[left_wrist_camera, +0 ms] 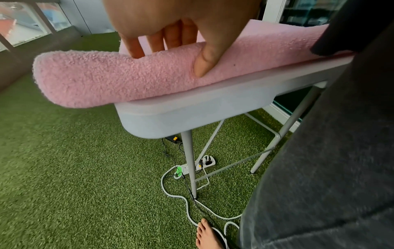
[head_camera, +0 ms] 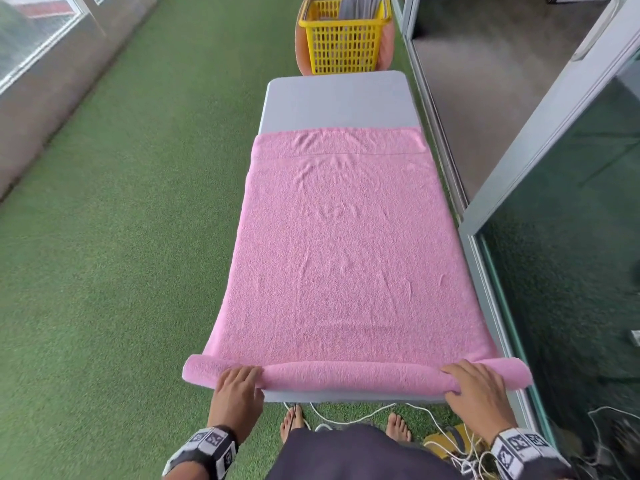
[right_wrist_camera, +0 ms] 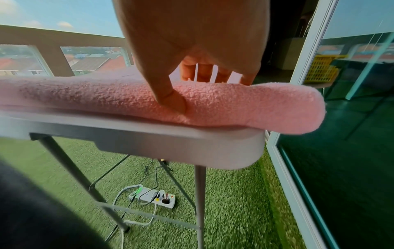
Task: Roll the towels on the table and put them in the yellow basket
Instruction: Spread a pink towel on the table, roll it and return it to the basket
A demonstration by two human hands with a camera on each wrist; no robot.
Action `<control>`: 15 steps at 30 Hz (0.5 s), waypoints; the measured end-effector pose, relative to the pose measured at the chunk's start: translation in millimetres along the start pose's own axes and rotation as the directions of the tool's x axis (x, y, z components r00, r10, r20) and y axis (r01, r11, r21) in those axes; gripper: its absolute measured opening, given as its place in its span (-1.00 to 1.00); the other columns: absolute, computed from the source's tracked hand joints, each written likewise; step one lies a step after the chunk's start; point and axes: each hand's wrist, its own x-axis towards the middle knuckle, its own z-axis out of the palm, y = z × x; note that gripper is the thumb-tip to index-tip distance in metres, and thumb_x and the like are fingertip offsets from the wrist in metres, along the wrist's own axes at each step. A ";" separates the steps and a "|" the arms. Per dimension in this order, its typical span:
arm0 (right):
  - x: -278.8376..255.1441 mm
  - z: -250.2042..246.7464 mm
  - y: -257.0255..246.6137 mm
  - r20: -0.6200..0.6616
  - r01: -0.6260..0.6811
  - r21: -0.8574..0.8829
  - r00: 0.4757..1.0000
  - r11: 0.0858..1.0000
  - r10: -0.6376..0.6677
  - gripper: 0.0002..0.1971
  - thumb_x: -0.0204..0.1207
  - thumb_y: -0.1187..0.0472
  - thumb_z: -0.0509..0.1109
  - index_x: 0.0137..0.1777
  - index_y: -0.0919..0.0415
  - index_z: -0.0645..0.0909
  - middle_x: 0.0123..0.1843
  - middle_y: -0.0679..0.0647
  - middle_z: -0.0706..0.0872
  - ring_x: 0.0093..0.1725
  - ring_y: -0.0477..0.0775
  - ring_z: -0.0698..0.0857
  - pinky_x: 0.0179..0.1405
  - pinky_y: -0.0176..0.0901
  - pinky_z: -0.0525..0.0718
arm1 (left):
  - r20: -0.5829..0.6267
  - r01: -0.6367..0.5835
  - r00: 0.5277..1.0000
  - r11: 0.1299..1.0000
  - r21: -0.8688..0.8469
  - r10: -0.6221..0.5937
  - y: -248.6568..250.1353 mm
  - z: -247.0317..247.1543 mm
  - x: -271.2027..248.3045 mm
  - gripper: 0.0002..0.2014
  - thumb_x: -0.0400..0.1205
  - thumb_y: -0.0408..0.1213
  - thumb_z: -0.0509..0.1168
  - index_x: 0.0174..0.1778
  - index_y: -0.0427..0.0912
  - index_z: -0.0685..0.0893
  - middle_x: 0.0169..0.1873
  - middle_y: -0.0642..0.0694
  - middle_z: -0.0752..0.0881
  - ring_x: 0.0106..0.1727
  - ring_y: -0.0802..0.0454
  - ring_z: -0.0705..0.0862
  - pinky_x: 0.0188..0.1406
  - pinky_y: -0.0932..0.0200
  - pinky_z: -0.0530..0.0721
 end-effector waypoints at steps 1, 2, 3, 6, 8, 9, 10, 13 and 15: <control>2.8 -8.6 -3.2 0.006 0.011 -0.007 1.000 1.000 -0.011 -0.68 0.52 0.05 0.41 0.24 -0.27 0.54 0.08 -0.30 0.60 0.18 -0.22 0.53 0.53 0.00 0.31 | -0.004 -0.005 1.000 1.000 0.012 0.005 3.5 -5.0 3.2 -0.85 0.46 -0.12 0.30 -0.11 0.00 0.72 -0.18 0.14 0.75 -0.15 0.11 0.71 0.10 -0.07 0.68; 7.1 -18.2 -6.0 0.014 0.026 -0.008 1.000 1.000 -0.026 -0.74 0.57 0.05 0.34 0.21 -0.28 0.52 0.10 -0.29 0.60 0.18 -0.22 0.52 0.54 0.01 0.29 | 0.026 0.013 1.000 1.000 0.001 -0.013 5.7 -9.2 8.4 -0.76 0.51 -0.05 0.12 -0.16 0.02 0.69 -0.23 0.17 0.72 -0.20 0.15 0.67 0.07 -0.05 0.67; 13.0 -26.8 -7.2 0.033 0.033 -0.007 0.999 0.999 -0.032 -0.77 0.62 0.06 0.28 0.21 -0.27 0.52 0.16 -0.28 0.62 0.22 -0.21 0.52 0.57 0.04 0.25 | 0.056 0.025 0.998 1.000 -0.005 -0.025 6.3 -11.3 15.2 -0.65 0.52 -0.01 -0.03 -0.17 0.02 0.67 -0.24 0.18 0.69 -0.21 0.16 0.63 0.07 -0.06 0.65; 28.4 -39.0 -1.8 -0.043 0.033 0.066 0.999 0.997 -0.031 -0.63 0.68 0.14 0.18 0.43 -0.16 0.52 0.46 -0.26 0.53 0.49 -0.16 0.44 0.65 0.07 0.10 | 0.069 0.072 0.995 0.997 -0.032 -0.070 3.9 -16.2 37.5 -0.40 0.55 0.02 -0.26 0.13 -0.13 0.64 0.04 0.01 0.69 0.06 0.05 0.64 0.32 -0.15 0.56; 30.7 -33.9 5.1 -0.122 0.041 0.137 0.992 0.990 -0.024 -0.59 0.71 0.05 0.08 0.54 -0.11 0.44 0.58 -0.20 0.44 0.58 -0.15 0.37 0.66 0.09 0.09 | 0.062 0.113 0.992 0.992 -0.049 -0.110 0.1 -15.1 41.9 -0.32 0.61 0.00 -0.29 0.52 -0.20 0.43 0.46 -0.12 0.51 0.48 -0.09 0.47 0.58 -0.18 0.27; 27.6 -29.1 6.8 -0.100 0.044 0.146 0.995 0.988 -0.030 -0.55 0.72 -0.03 0.04 0.59 -0.11 0.35 0.62 -0.20 0.35 0.61 -0.15 0.31 0.66 0.10 0.06 | 0.101 0.113 0.989 0.993 -0.025 -0.110 -2.2 -13.8 39.9 -0.32 0.62 0.06 -0.31 0.62 -0.15 0.26 0.56 -0.08 0.33 0.61 -0.07 0.28 0.63 -0.13 0.08; 22.7 -20.4 9.5 -0.045 0.052 0.123 0.998 0.991 -0.046 -0.50 0.71 -0.13 0.05 0.64 -0.13 0.21 0.65 -0.24 0.22 0.65 -0.15 0.21 0.68 0.10 0.00 | 0.137 0.086 0.987 0.996 0.022 -0.088 -5.6 -9.5 34.3 -0.33 0.64 0.15 -0.23 0.63 -0.11 0.16 0.58 -0.04 0.21 0.63 -0.03 0.17 0.61 -0.09 -0.02; 4.0 4.6 15.4 0.035 0.065 0.029 0.997 0.997 -0.066 -0.25 0.59 -0.15 0.30 0.68 -0.14 -0.02 0.68 -0.25 0.01 0.69 -0.15 -0.01 0.69 0.10 -0.19 | 0.183 -0.021 0.983 0.995 0.102 0.002 -8.1 -1.0 14.6 -0.21 0.38 0.09 0.50 0.50 -0.16 0.45 0.42 -0.14 0.57 0.44 -0.13 0.54 0.45 -0.18 0.31; -3.8 13.7 17.4 0.017 0.052 0.013 0.998 0.999 -0.053 -0.22 0.53 0.00 0.40 0.69 -0.09 0.10 0.69 -0.19 0.15 0.70 -0.11 0.06 0.69 0.10 -0.19 | 0.153 -0.004 0.988 0.996 0.084 -0.009 -7.2 3.8 4.6 -0.17 0.18 -0.10 0.68 0.39 -0.17 0.57 0.25 -0.15 0.71 0.30 -0.15 0.67 0.35 -0.21 0.45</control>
